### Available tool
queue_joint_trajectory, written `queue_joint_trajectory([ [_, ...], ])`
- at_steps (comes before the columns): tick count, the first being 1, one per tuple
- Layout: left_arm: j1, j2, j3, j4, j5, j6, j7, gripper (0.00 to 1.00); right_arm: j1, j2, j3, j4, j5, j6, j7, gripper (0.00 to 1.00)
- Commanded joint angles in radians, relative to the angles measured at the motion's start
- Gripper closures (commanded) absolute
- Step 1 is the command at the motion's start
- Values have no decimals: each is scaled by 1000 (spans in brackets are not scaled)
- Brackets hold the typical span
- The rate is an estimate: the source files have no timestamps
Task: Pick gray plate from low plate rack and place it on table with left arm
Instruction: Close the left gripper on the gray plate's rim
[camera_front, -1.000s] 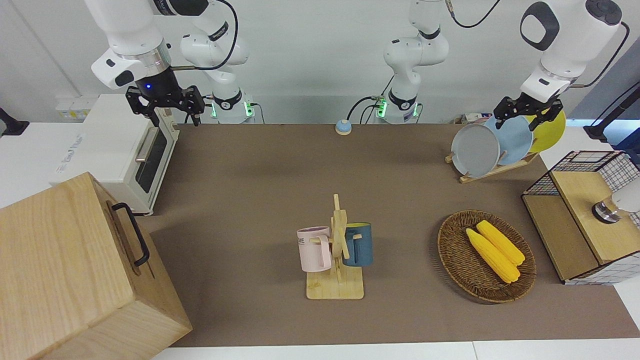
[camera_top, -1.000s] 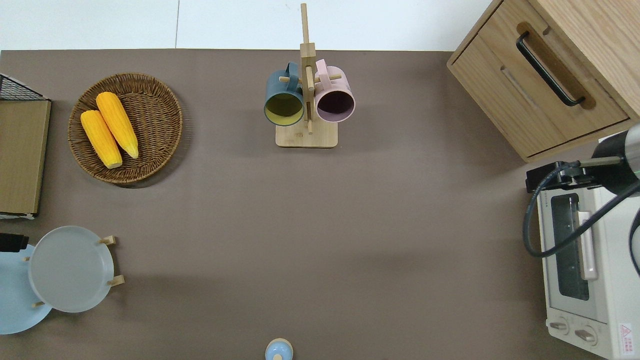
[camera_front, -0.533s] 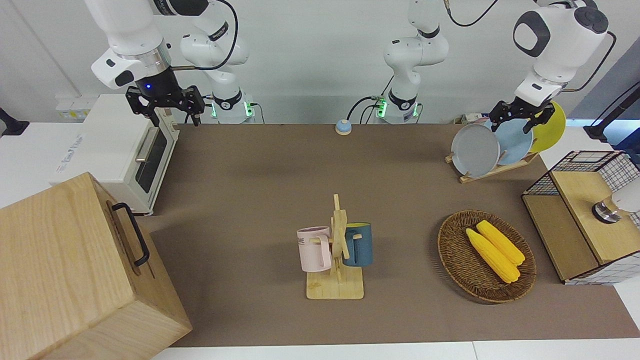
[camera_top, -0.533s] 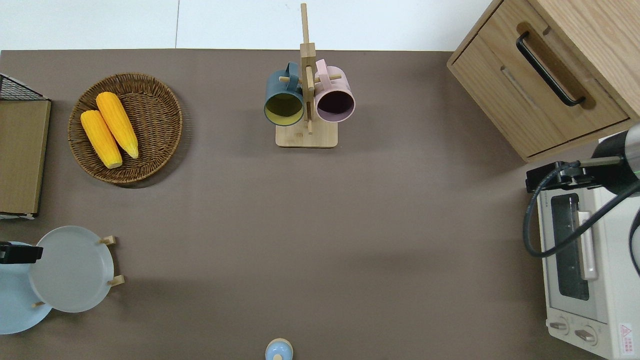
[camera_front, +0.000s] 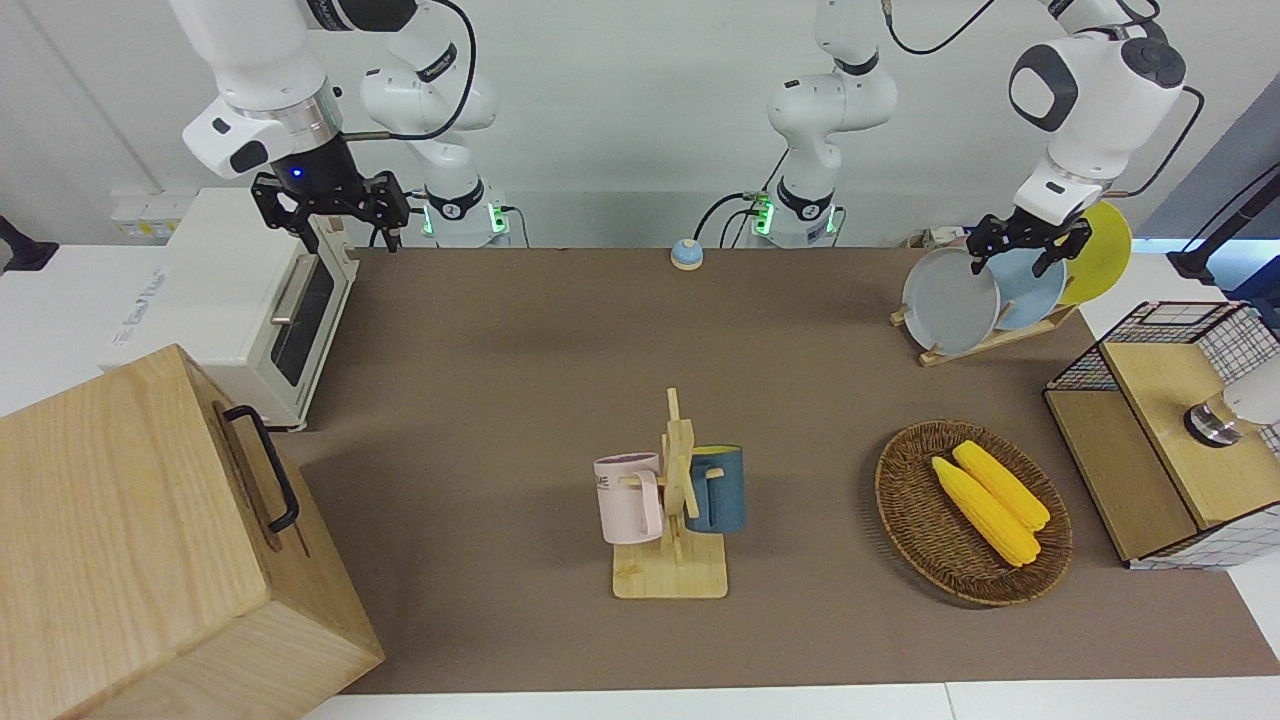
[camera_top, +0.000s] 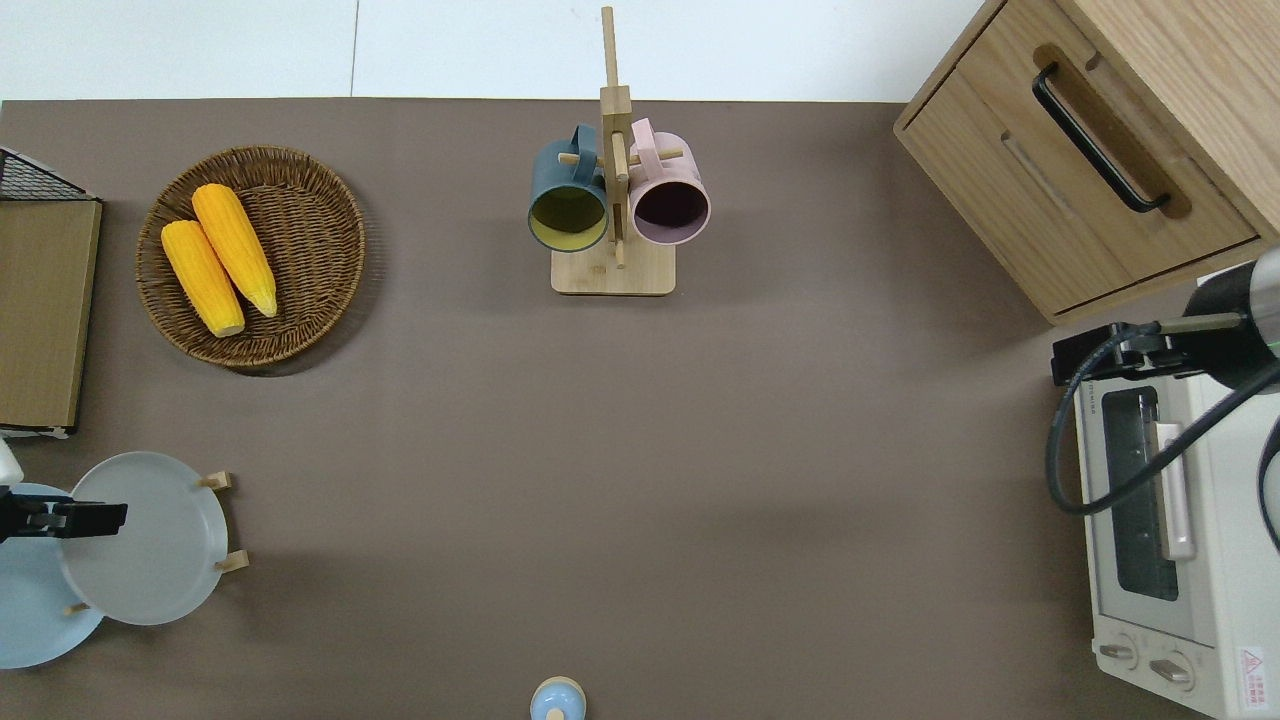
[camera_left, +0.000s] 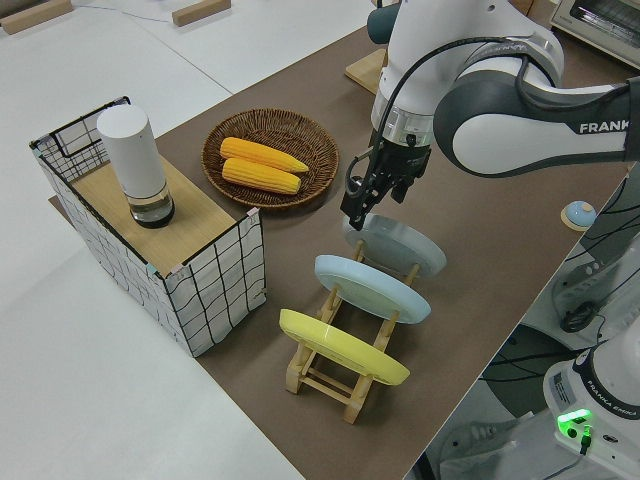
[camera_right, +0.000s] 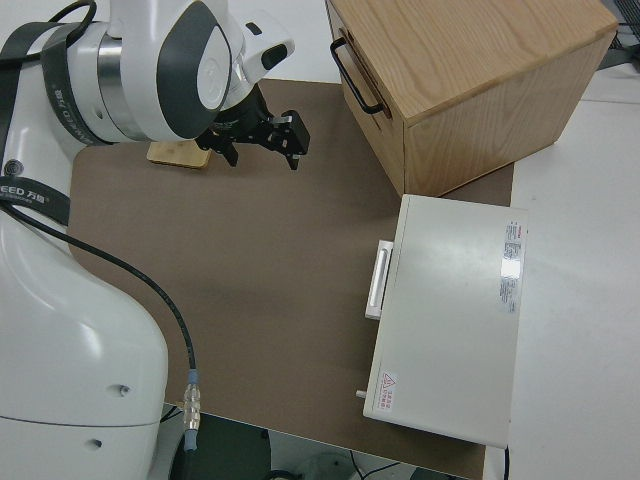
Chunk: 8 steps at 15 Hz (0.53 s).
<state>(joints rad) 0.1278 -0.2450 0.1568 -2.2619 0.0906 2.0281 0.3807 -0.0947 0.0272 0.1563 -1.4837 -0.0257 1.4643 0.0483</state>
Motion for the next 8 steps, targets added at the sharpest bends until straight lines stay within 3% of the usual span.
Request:
queue_joint_trajectory([
  [1,19,-36,-2,-64,11,53,9,0,7,0,-6,6,3,-1,4,17],
  [8,19,-33,-2,-96,11,80,9,9,7,0,-6,6,3,-1,4,17],
])
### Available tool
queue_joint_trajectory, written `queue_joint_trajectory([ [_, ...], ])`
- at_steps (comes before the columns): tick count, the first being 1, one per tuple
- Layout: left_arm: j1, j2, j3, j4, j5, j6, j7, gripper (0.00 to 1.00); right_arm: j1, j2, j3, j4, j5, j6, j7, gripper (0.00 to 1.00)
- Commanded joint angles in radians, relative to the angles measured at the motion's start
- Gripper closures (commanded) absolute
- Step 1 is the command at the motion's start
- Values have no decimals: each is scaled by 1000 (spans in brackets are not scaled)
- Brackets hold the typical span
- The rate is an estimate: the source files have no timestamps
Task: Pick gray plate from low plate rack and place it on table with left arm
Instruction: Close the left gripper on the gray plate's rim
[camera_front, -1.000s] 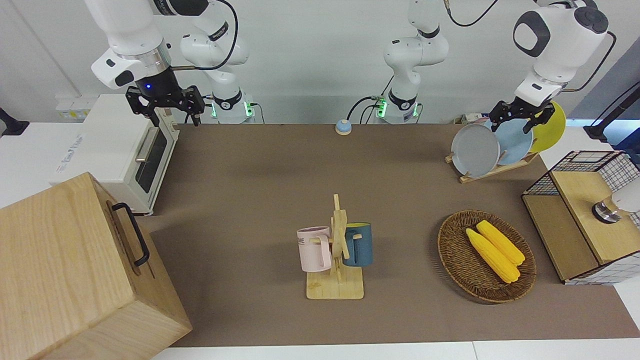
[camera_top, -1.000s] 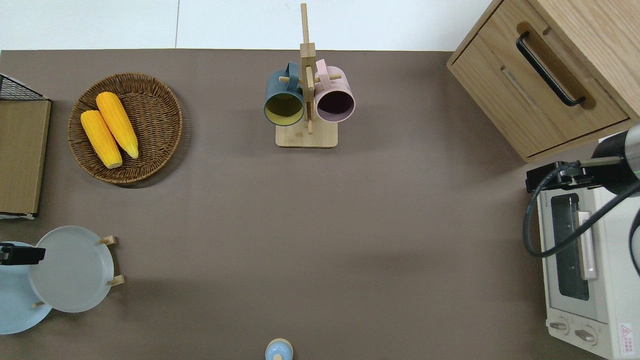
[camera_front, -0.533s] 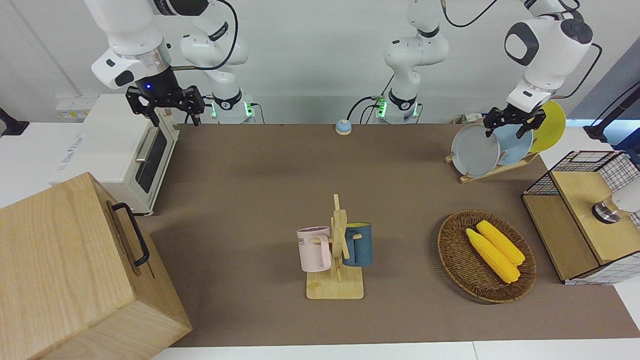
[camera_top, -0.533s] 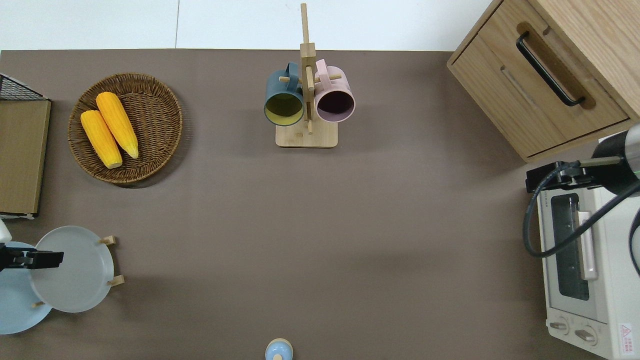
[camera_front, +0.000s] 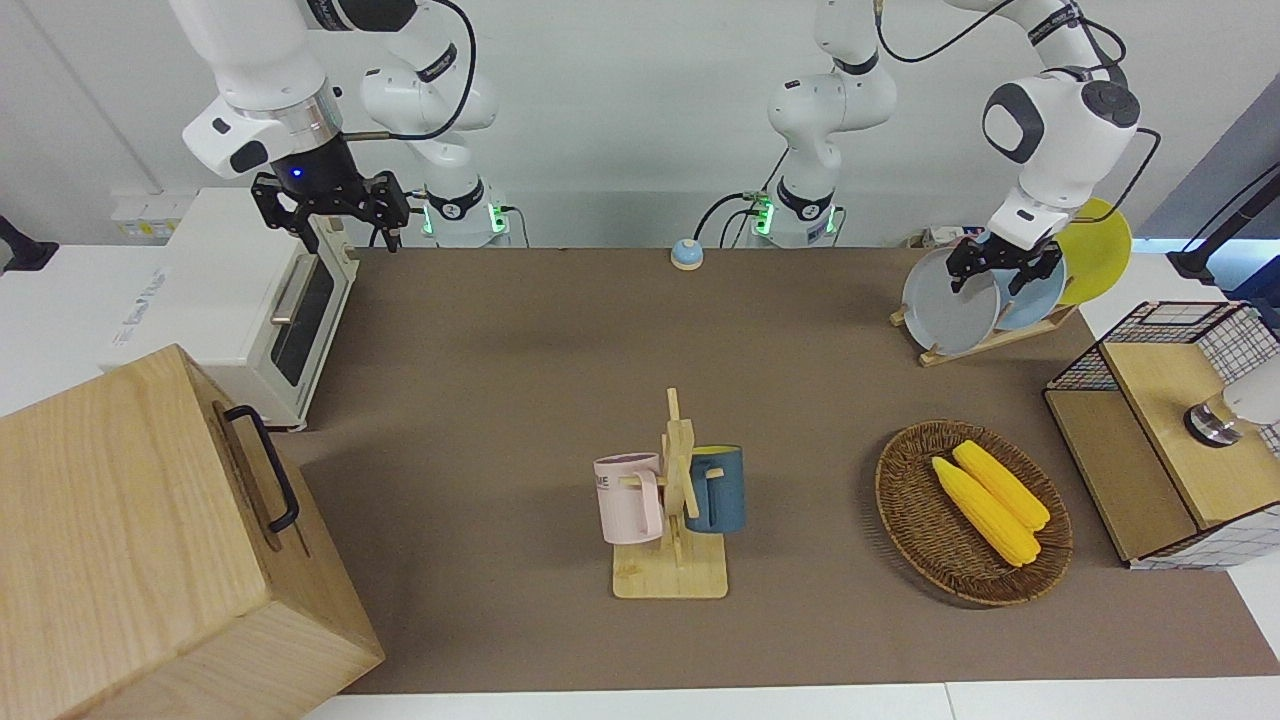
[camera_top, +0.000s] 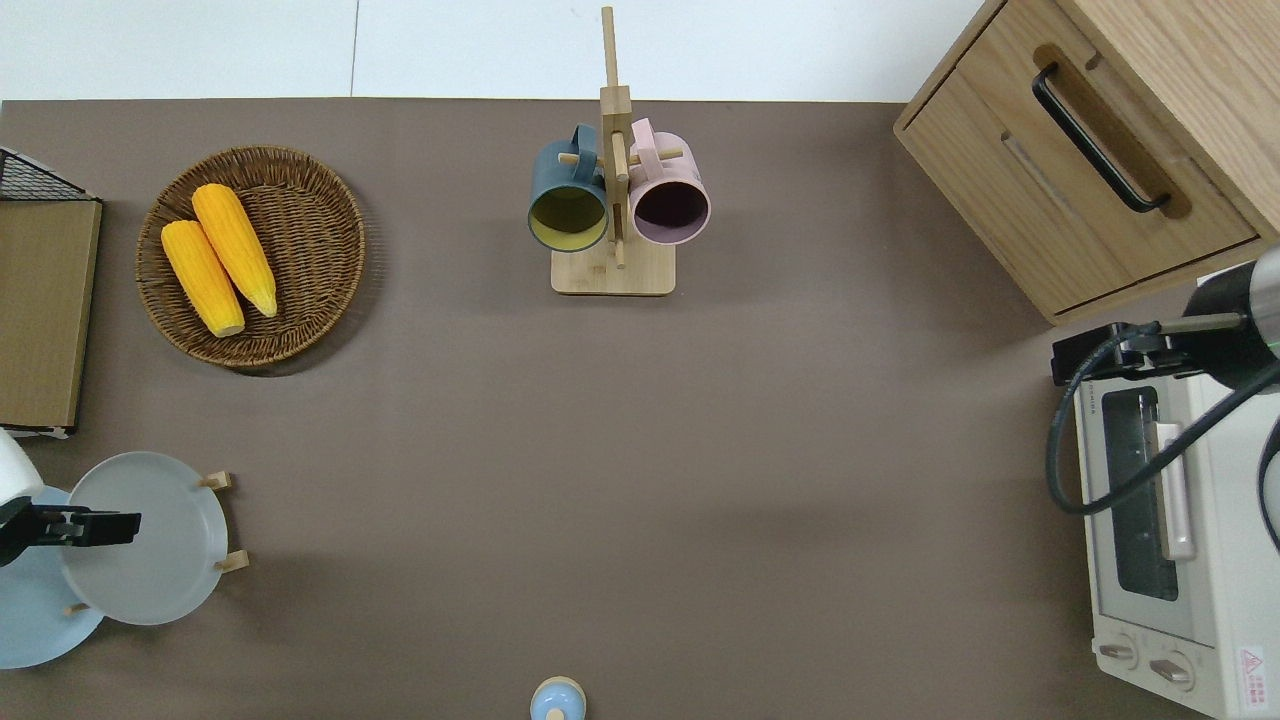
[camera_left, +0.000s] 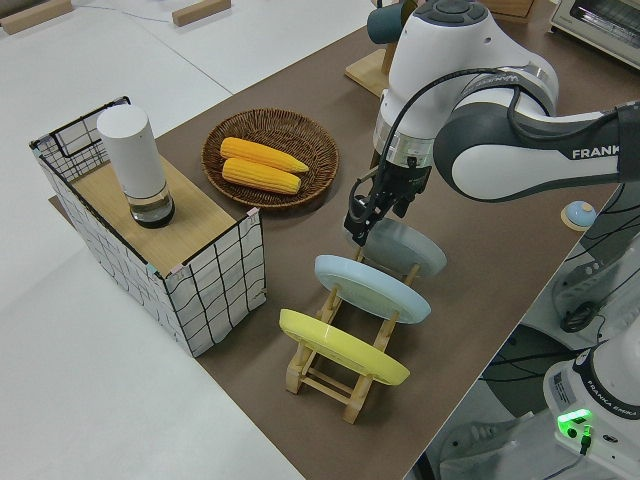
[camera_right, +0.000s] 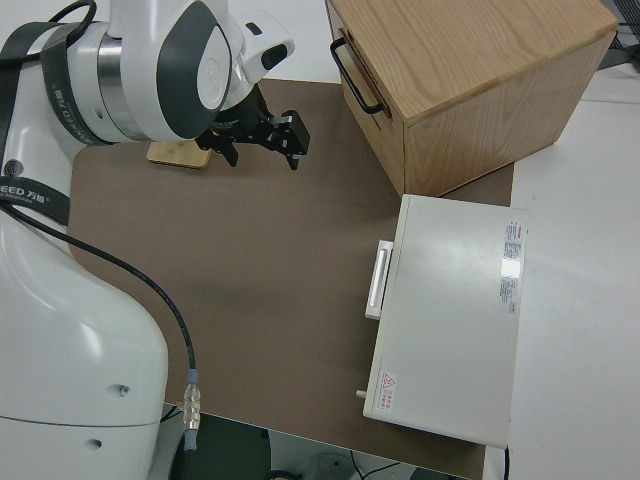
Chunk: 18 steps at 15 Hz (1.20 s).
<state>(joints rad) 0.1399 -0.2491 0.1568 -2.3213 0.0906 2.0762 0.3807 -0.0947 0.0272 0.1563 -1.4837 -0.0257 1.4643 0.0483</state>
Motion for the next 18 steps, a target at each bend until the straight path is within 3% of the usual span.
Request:
queue_joint_trajectory([
  [1,7,-29,-2,-36,11,32,9,21,7,0,-6,6,3,-1,4,17],
  [3,7,-26,-2,-36,11,28,9,100,7,0,-6,6,3,-1,4,17],
  [5,7,-21,-2,-40,11,25,9,342,7,0,-6,6,3,-1,4,17],
  [9,7,-21,-2,-41,11,27,9,918,7,0,-6,6,3,-1,4,17],
  [10,7,-21,-2,-41,11,25,10,999,7,0,-6,6,3,-1,4,17],
  [18,7,-18,-2,-40,11,24,27,1000,7,0,-6,6,3,-1,4,17],
])
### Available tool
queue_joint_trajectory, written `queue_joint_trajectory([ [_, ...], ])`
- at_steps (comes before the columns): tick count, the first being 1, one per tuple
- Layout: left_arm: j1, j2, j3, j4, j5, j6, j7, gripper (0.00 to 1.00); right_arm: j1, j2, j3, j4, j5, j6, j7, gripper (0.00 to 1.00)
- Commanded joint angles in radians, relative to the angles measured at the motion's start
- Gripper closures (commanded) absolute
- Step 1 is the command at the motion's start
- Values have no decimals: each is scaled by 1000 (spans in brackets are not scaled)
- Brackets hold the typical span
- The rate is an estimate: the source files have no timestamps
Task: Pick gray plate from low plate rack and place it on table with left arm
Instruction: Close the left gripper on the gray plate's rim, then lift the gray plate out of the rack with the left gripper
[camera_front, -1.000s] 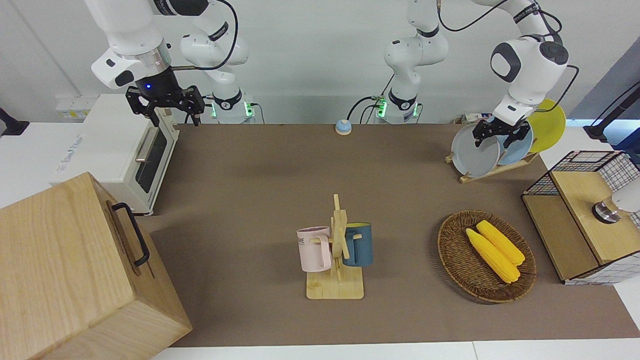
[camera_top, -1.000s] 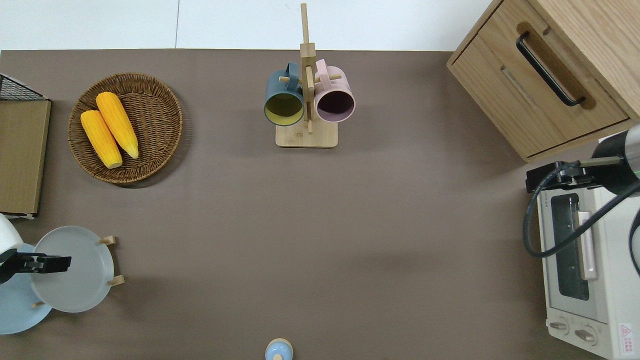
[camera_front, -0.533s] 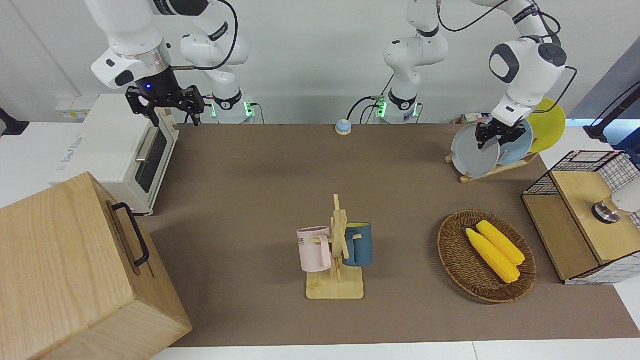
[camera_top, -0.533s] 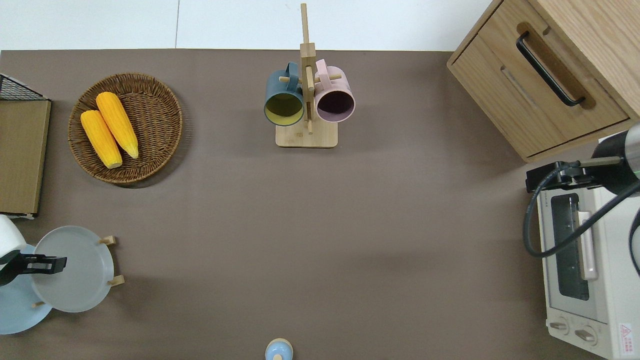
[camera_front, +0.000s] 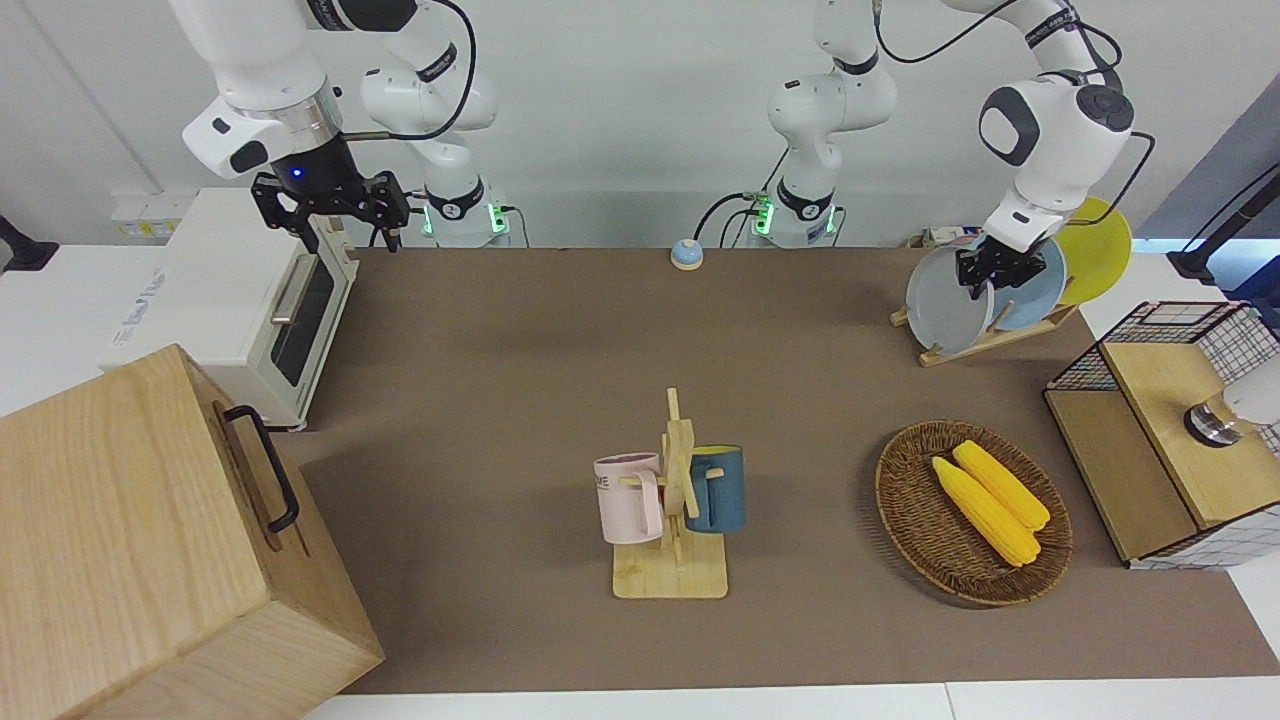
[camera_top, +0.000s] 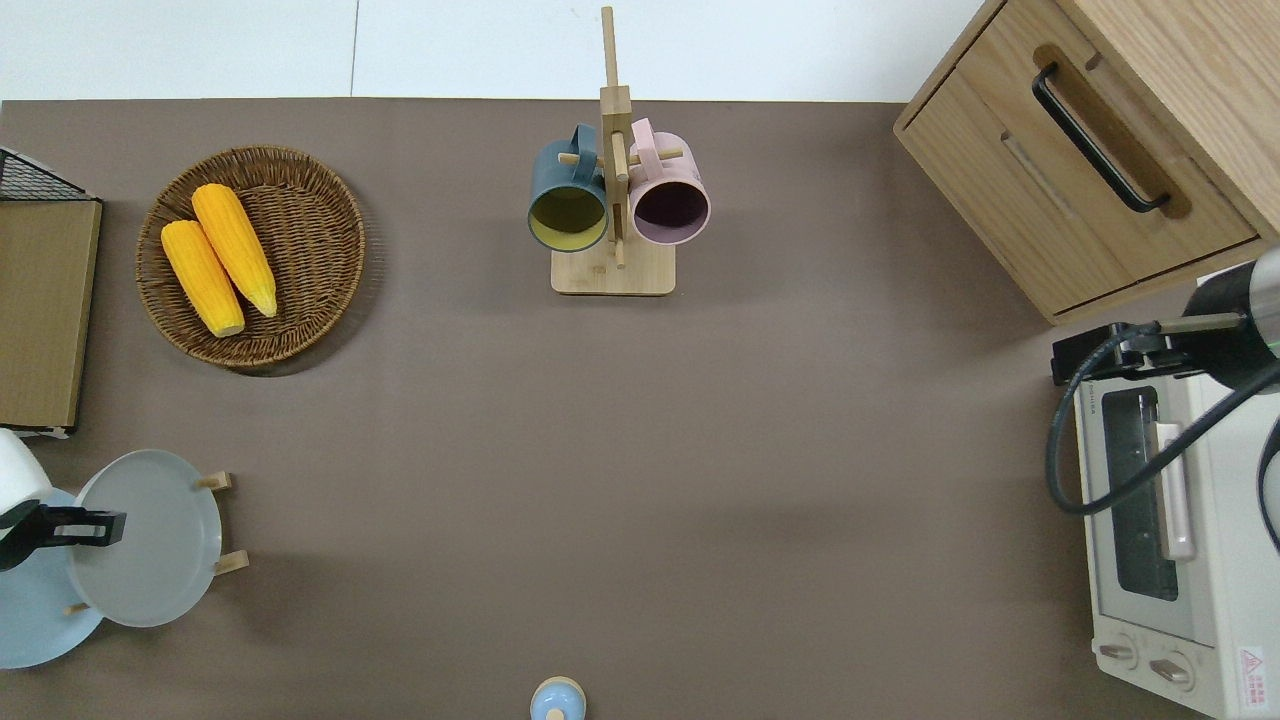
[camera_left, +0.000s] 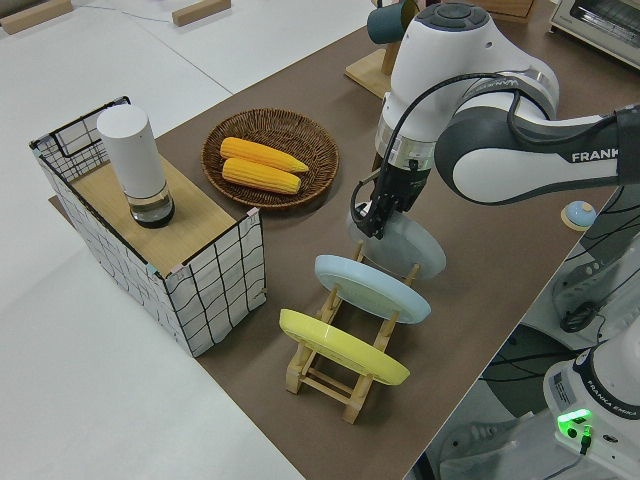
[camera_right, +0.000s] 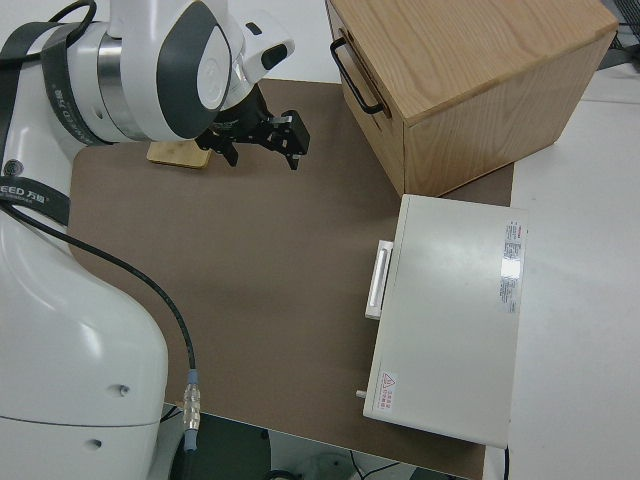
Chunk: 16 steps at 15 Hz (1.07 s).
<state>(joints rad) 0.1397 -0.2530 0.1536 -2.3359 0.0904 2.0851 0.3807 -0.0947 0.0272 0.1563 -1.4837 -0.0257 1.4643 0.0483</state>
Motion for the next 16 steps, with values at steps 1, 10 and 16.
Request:
queue_joint_trajectory([
  [1,8,-15,1,-22,11,7,27,1000,7,0,-6,6,3,-1,4,17],
  [10,3,-34,-12,136,11,-195,12,1000,7,0,-6,6,3,-1,4,17],
  [16,-9,-40,-57,315,11,-428,-55,1000,7,0,-6,6,3,-1,4,17],
])
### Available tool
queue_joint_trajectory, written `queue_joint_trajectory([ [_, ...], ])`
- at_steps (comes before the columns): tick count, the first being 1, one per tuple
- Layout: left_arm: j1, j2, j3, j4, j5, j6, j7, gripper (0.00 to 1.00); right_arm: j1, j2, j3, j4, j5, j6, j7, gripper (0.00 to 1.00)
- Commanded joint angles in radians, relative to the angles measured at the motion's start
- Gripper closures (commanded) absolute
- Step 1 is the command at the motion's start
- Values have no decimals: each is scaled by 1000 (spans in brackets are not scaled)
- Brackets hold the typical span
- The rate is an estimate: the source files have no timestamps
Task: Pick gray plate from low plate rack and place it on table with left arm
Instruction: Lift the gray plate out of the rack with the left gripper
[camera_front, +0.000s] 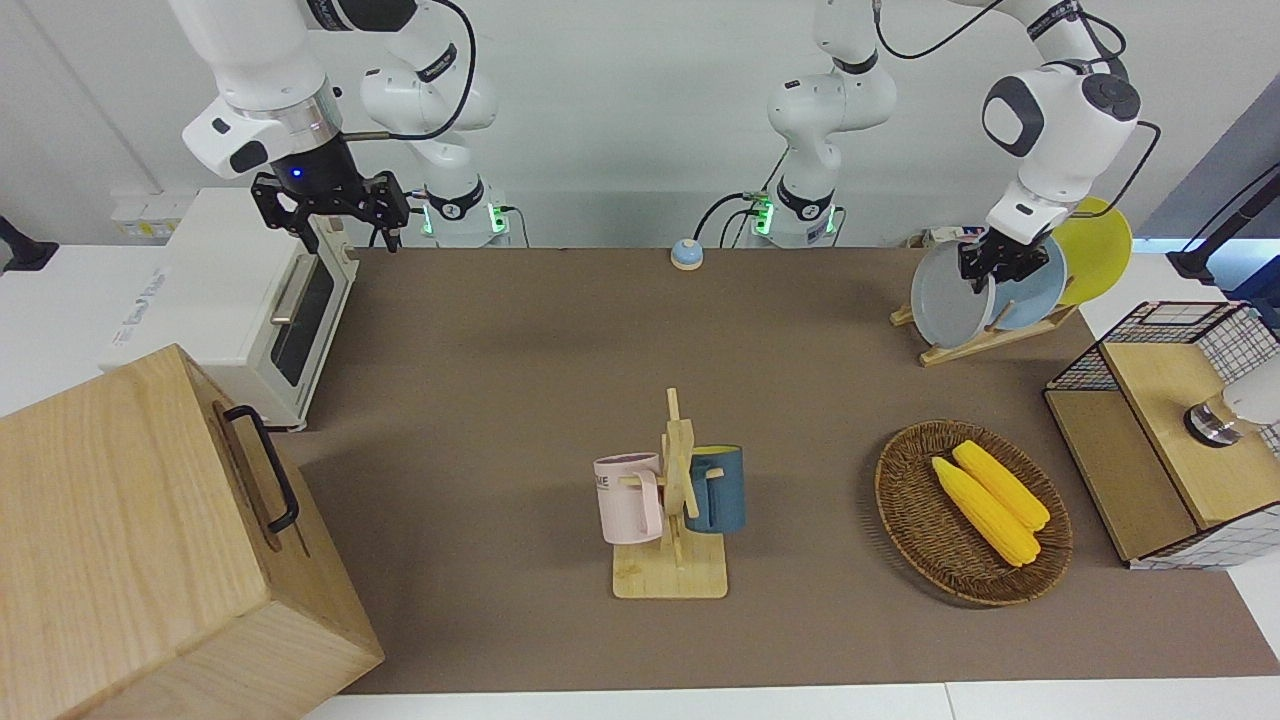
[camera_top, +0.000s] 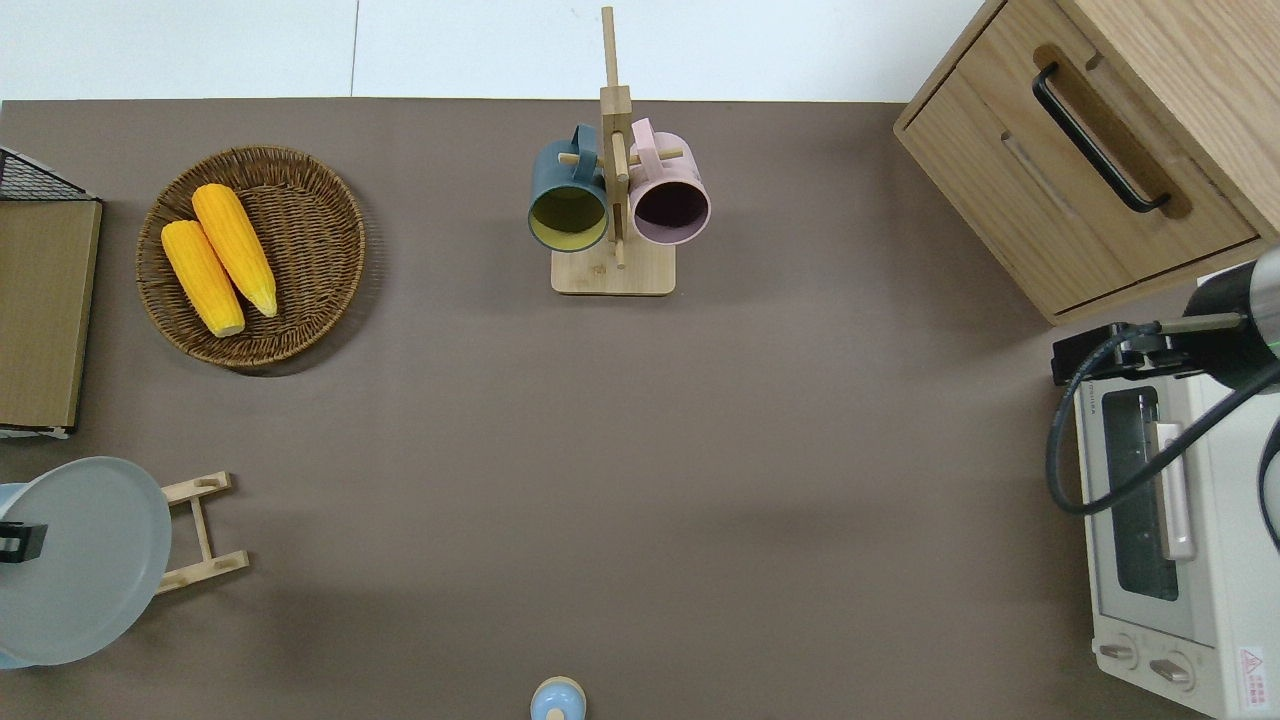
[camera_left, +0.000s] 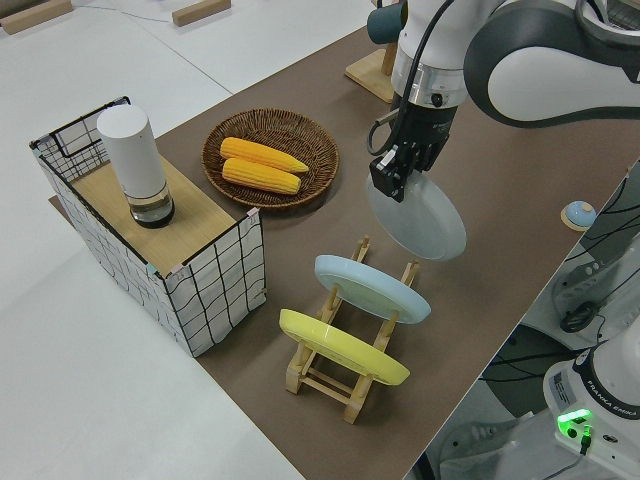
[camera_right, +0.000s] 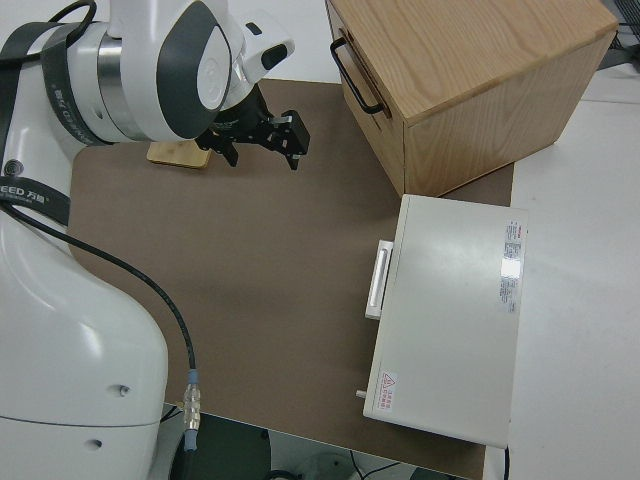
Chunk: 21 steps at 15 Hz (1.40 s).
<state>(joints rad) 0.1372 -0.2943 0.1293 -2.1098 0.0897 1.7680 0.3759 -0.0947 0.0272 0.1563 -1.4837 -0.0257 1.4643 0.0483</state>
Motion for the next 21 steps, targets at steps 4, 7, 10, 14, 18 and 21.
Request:
queue_joint_trajectory([
  [4,-7,-2,-111,186,12,-252,-152,1000,7,0,-6,6,3,-1,4,17],
  [7,-7,-2,-152,220,2,-314,-210,1000,7,0,-6,6,3,-1,4,17],
  [10,-8,-5,-166,220,-24,-335,-238,1000,7,0,-6,6,3,-1,4,17],
  [14,-8,-9,-152,218,-158,-367,-242,1000,7,0,-6,6,3,-1,4,17],
  [18,8,9,-143,200,-307,-367,-226,1000,7,0,-6,6,3,-1,4,17],
  [21,9,23,-128,168,-392,-357,-224,1000,7,0,-6,6,3,-1,4,17],
])
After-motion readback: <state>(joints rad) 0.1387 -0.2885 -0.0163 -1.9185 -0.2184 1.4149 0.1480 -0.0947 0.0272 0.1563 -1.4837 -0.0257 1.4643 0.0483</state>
